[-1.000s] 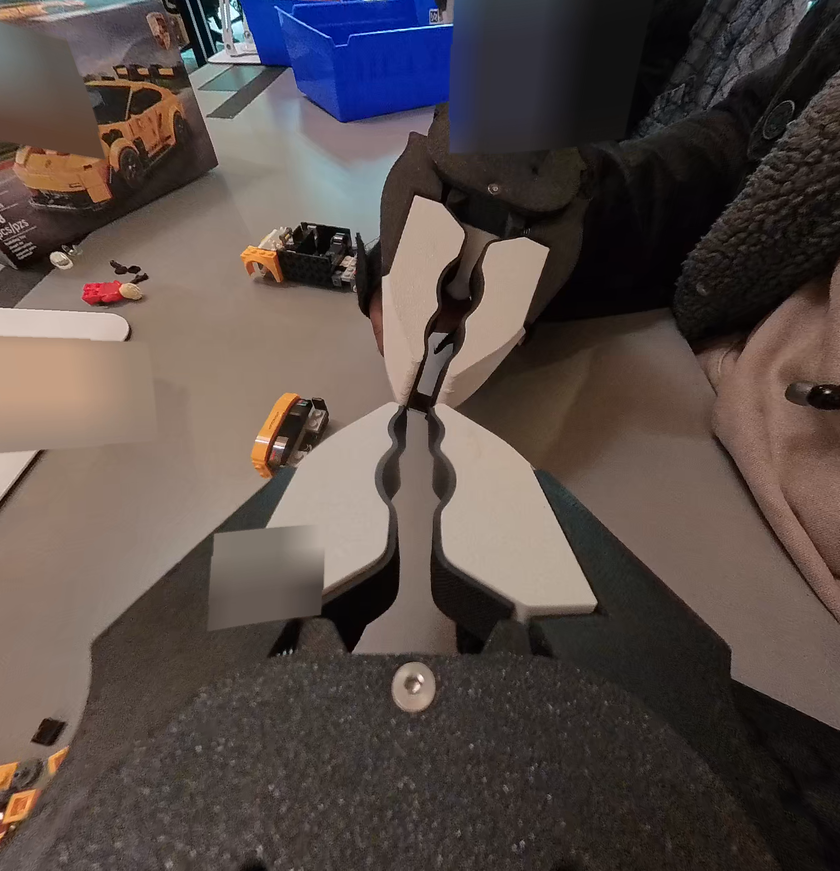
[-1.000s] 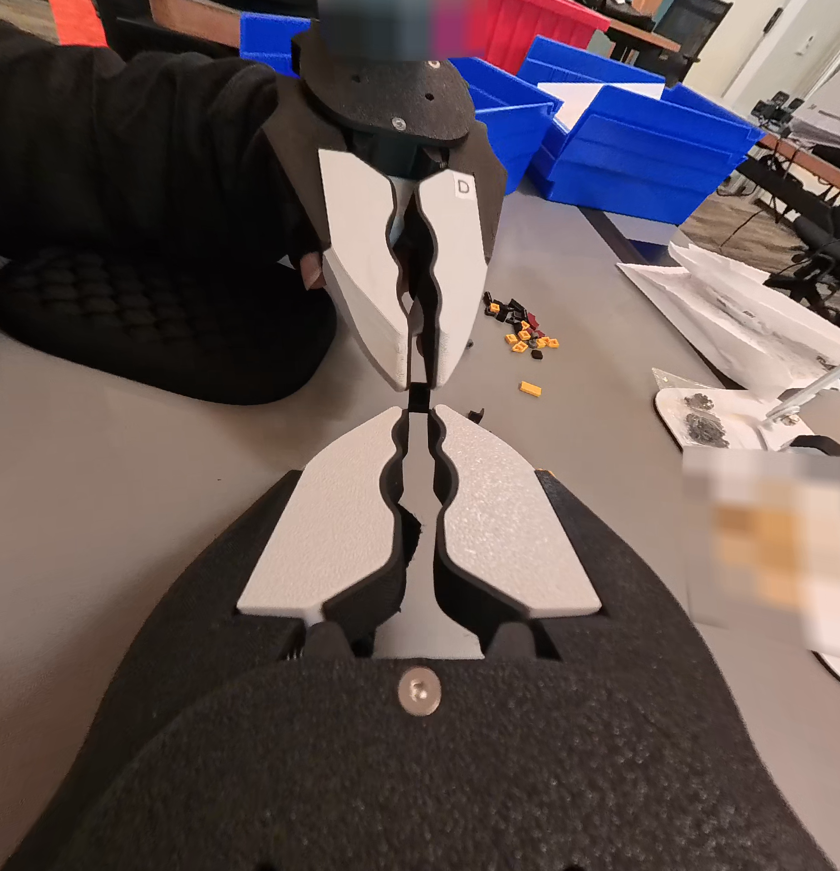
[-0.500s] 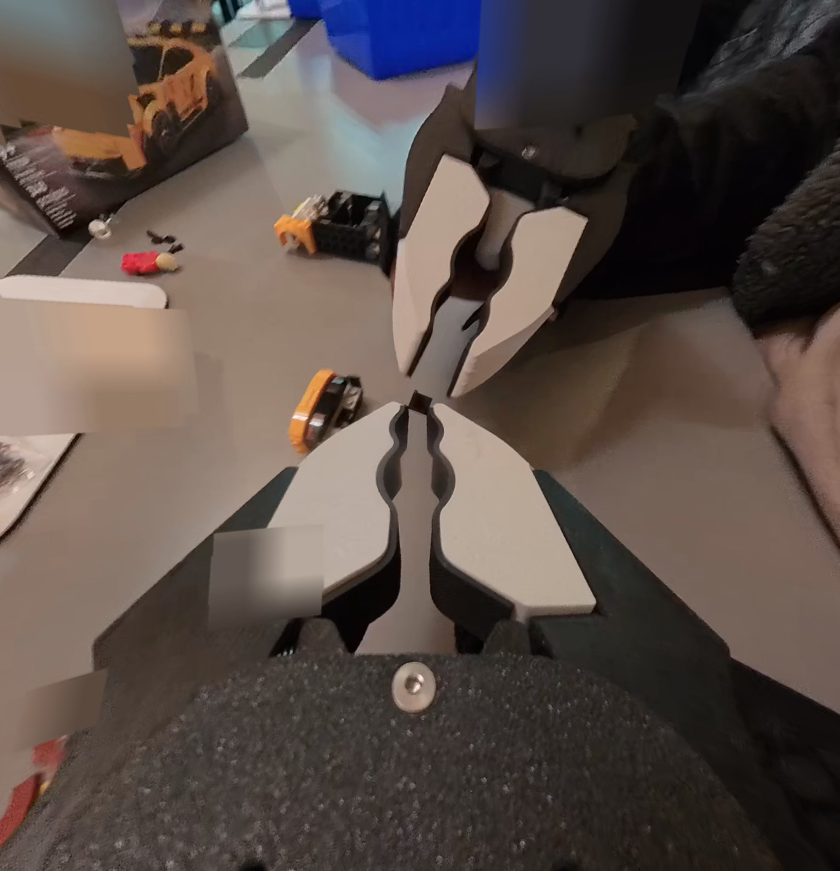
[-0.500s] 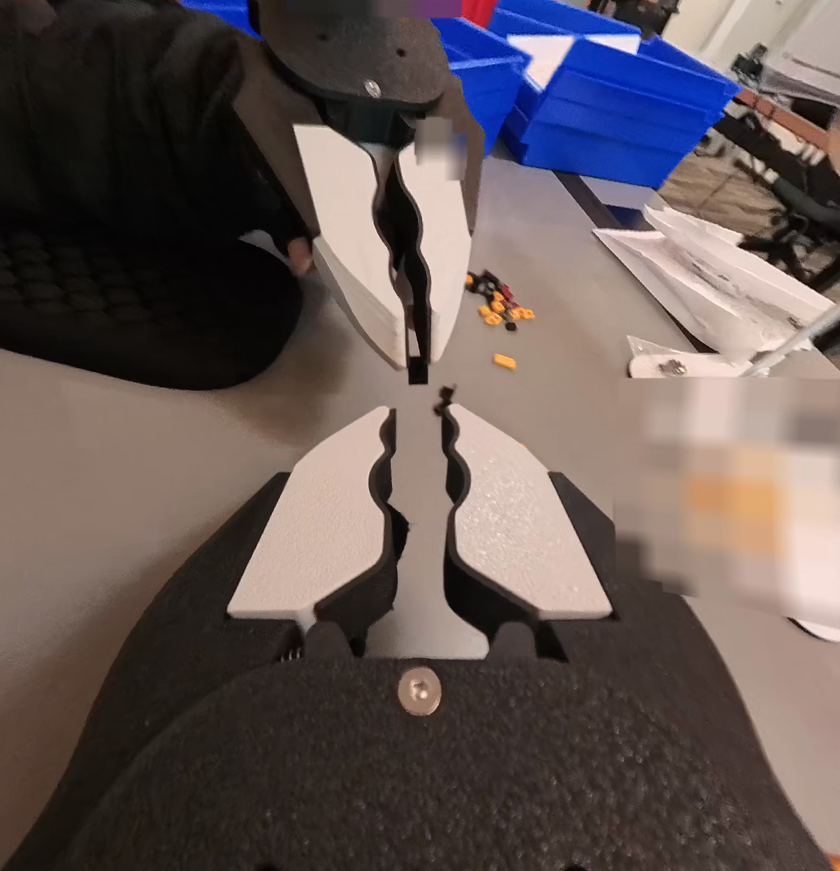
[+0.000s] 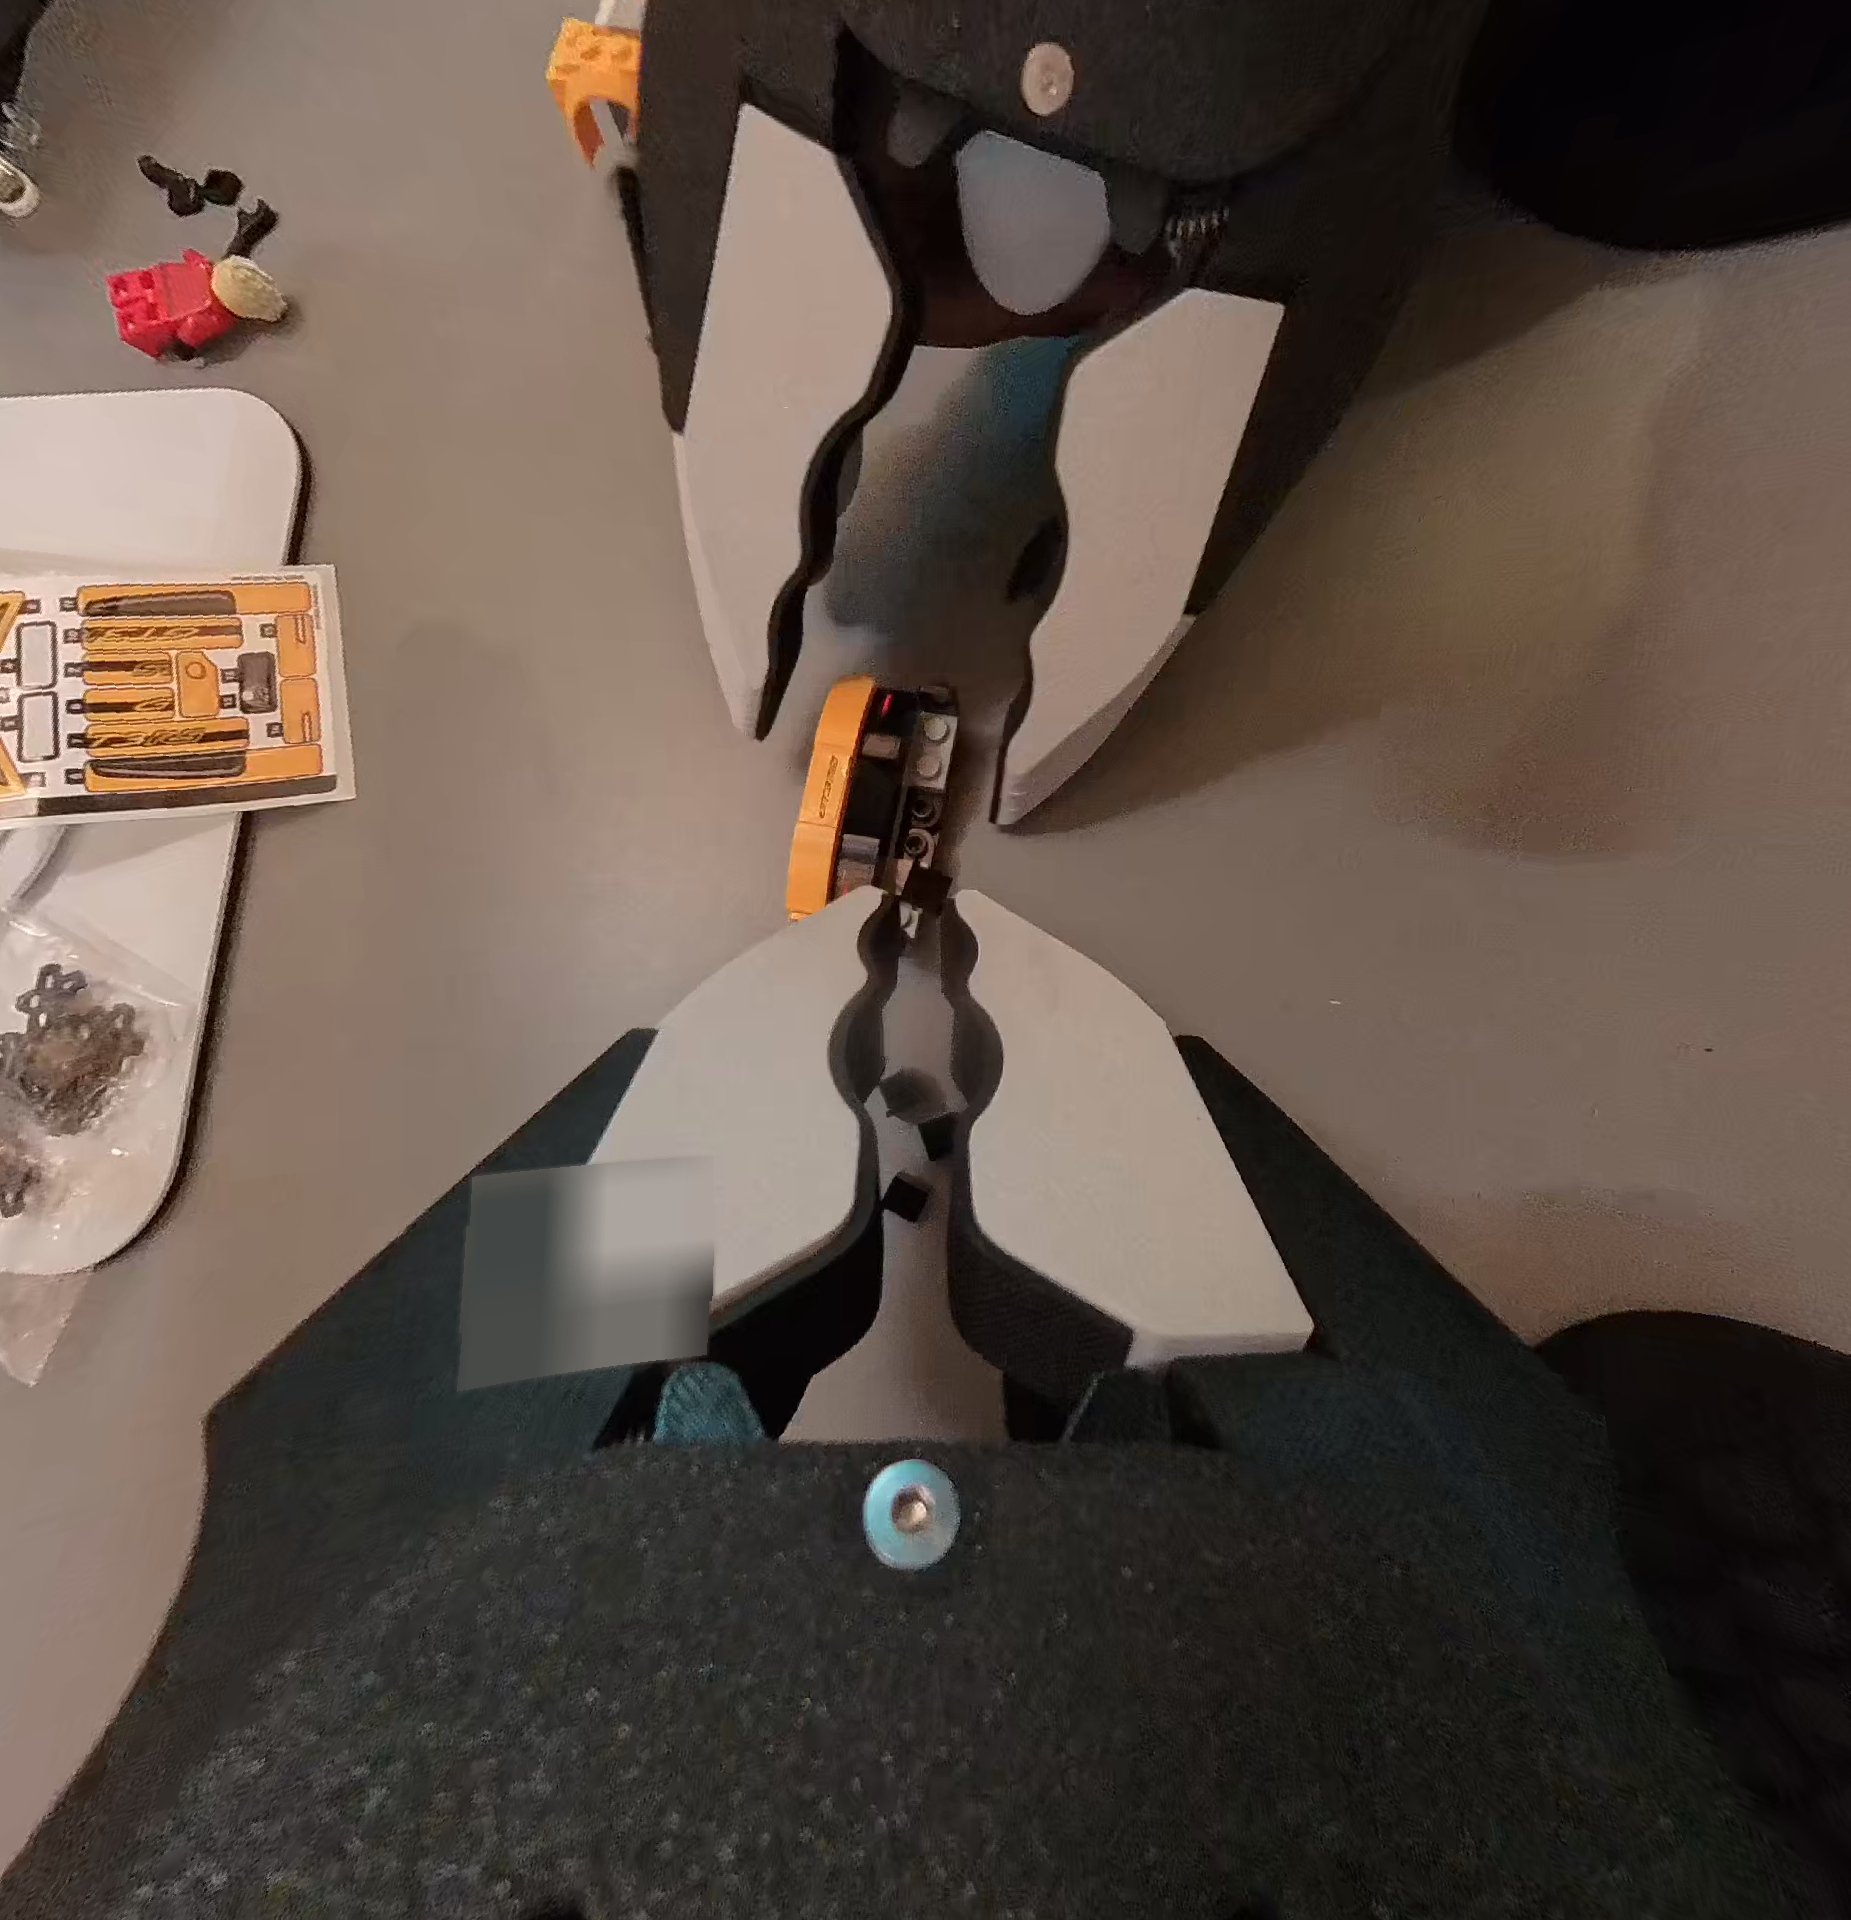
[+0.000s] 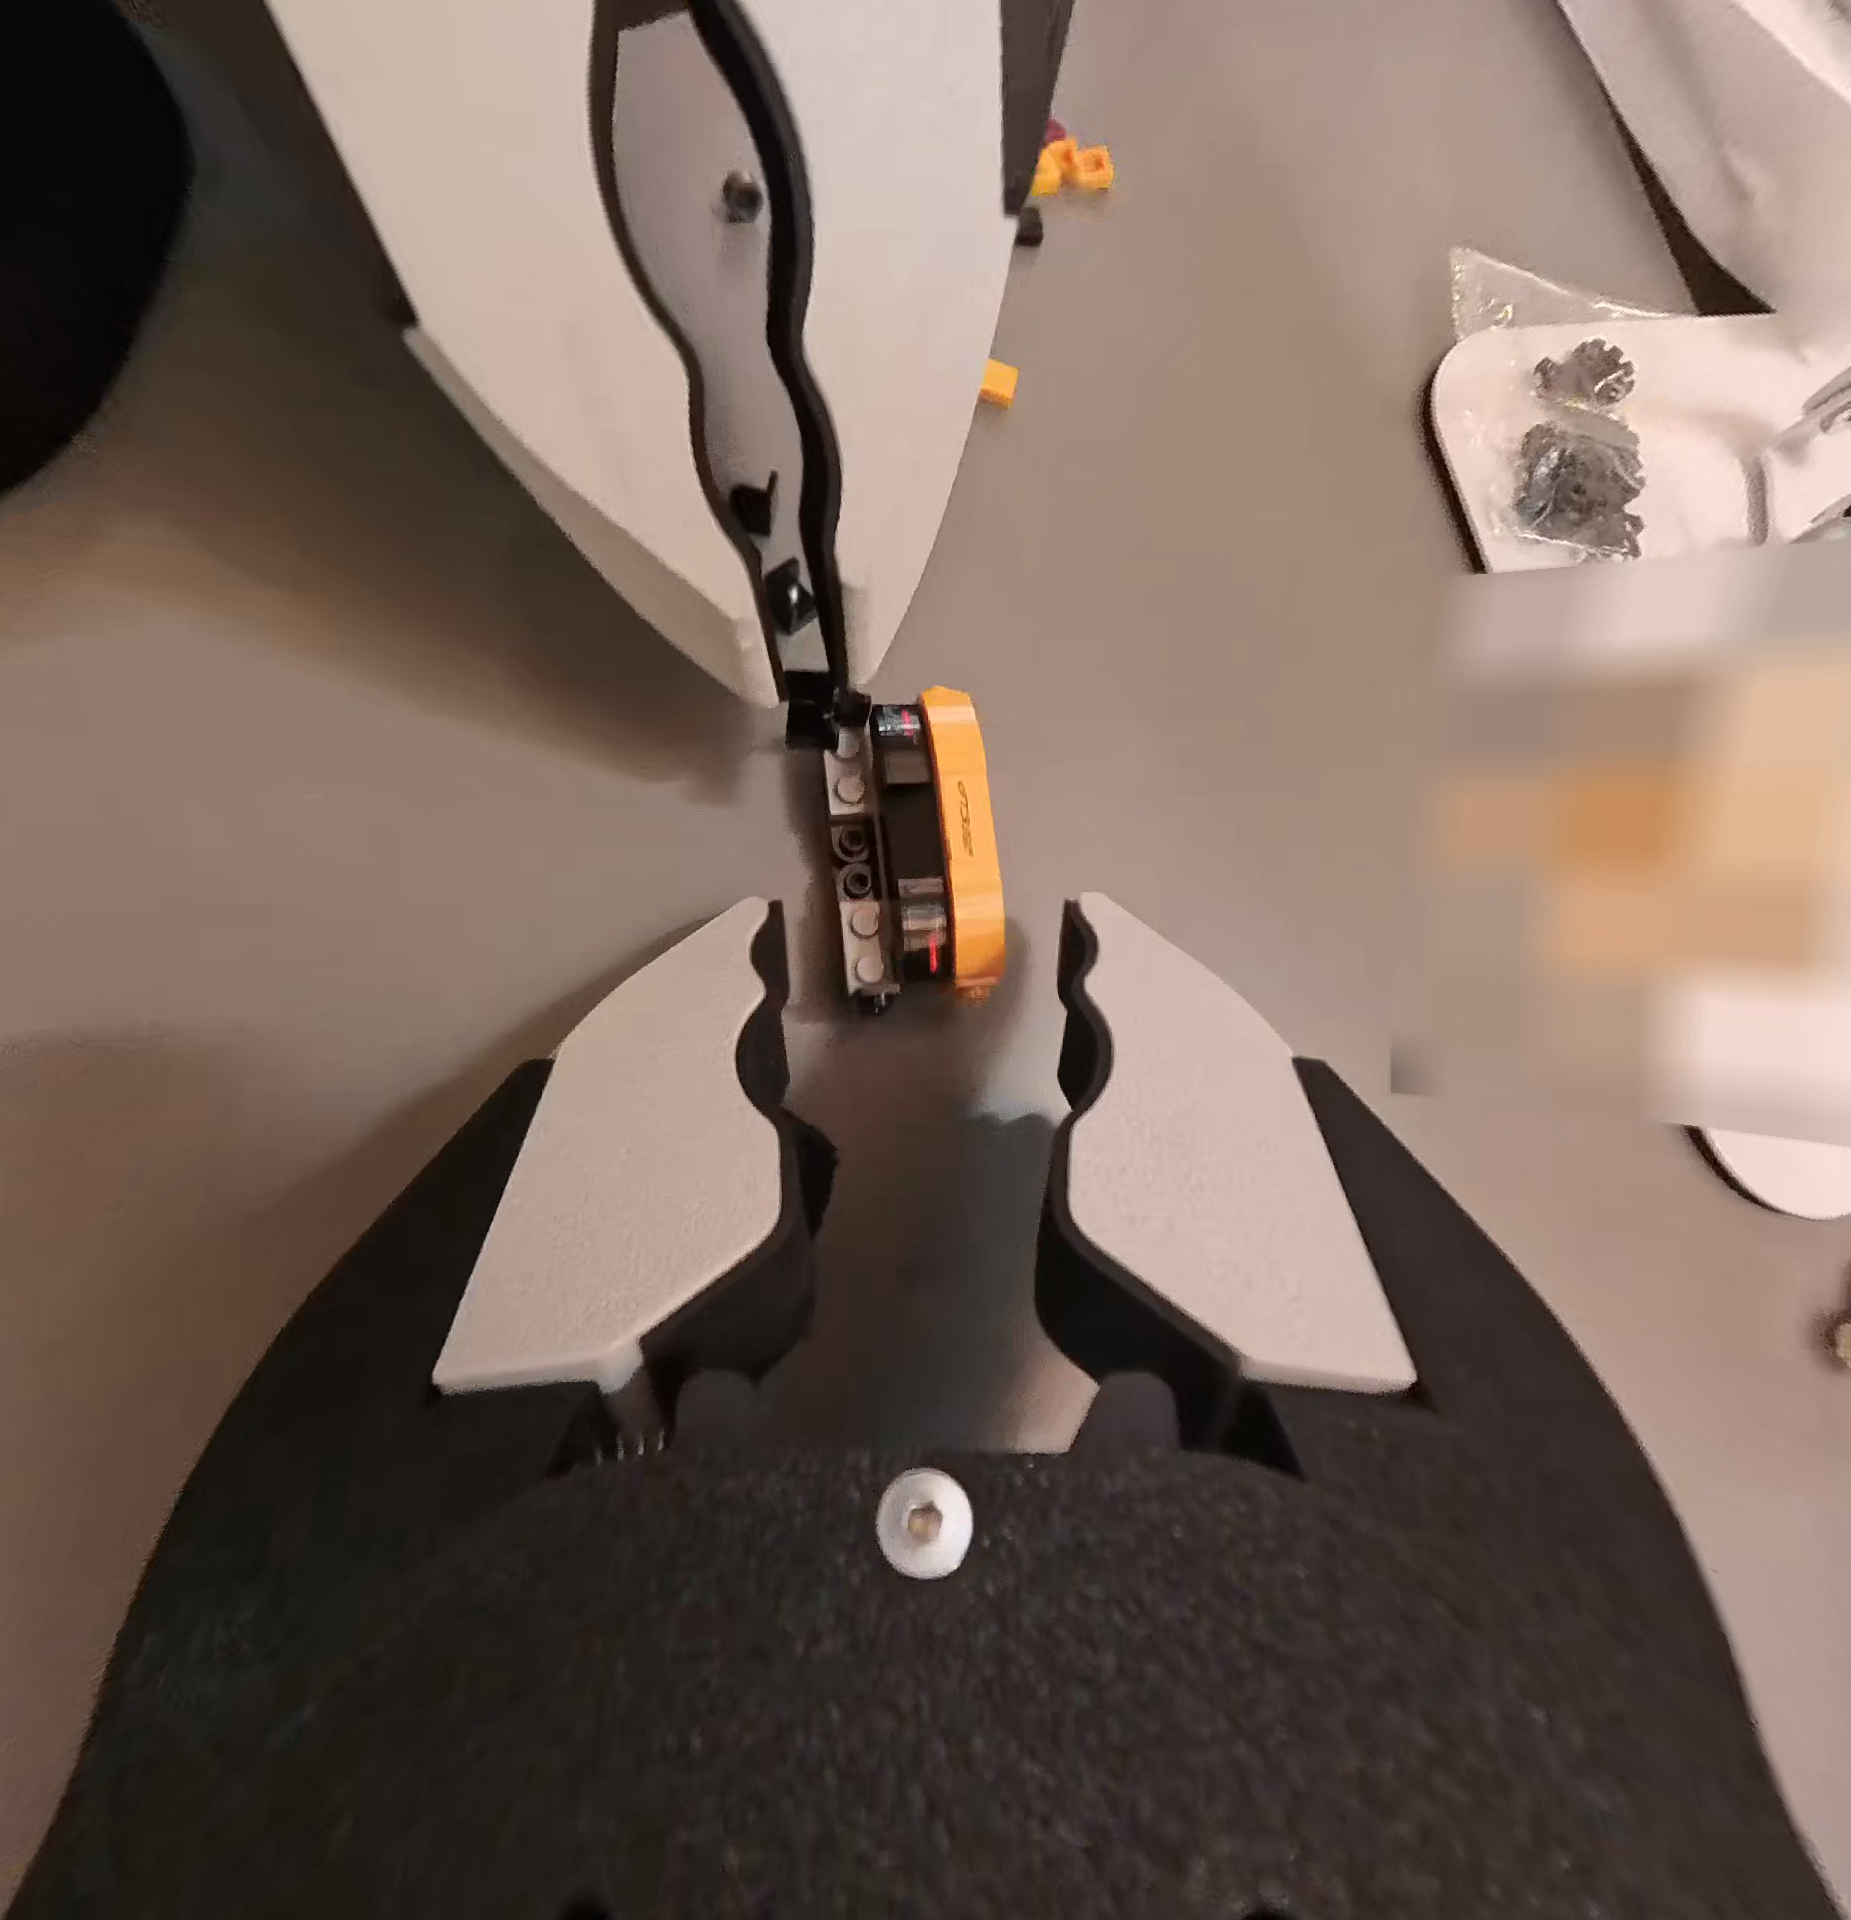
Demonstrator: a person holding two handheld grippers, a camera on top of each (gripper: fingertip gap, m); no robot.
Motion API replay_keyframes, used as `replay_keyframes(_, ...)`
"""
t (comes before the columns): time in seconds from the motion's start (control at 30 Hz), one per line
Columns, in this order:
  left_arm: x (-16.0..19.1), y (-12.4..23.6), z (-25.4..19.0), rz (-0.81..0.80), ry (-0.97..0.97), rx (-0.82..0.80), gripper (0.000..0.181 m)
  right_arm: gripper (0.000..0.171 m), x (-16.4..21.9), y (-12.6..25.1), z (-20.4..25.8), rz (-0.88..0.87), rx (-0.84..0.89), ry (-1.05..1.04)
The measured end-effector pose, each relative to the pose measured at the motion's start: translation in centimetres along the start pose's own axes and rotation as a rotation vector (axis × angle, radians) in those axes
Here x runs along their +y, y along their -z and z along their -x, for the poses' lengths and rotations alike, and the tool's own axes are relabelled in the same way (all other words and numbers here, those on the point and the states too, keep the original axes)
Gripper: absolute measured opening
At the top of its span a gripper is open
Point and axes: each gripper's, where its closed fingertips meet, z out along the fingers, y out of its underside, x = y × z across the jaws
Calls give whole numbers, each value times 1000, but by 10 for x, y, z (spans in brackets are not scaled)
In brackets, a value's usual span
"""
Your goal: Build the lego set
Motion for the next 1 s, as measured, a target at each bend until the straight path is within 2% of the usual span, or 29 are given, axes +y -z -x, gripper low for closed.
replay_keyframes(0.13, 2, -2, 1, 17, -6, -12, 7, 30, -2, -6, 3, 1, -37, 6)
replay_keyframes(0.47, 7, 3, -7, 95, 41, 17, 7, 29, -8, -1, 20, -12, -158, -108)
replay_keyframes(0.9, 12, 2, -14, 177, 125, 73, 7, 29, -9, 4, 27, -42, -221, -156)
replay_keyframes(1.0, 15, 1, -12, 193, 126, 51, 14, 29, -8, 4, 27, -40, -227, -159)
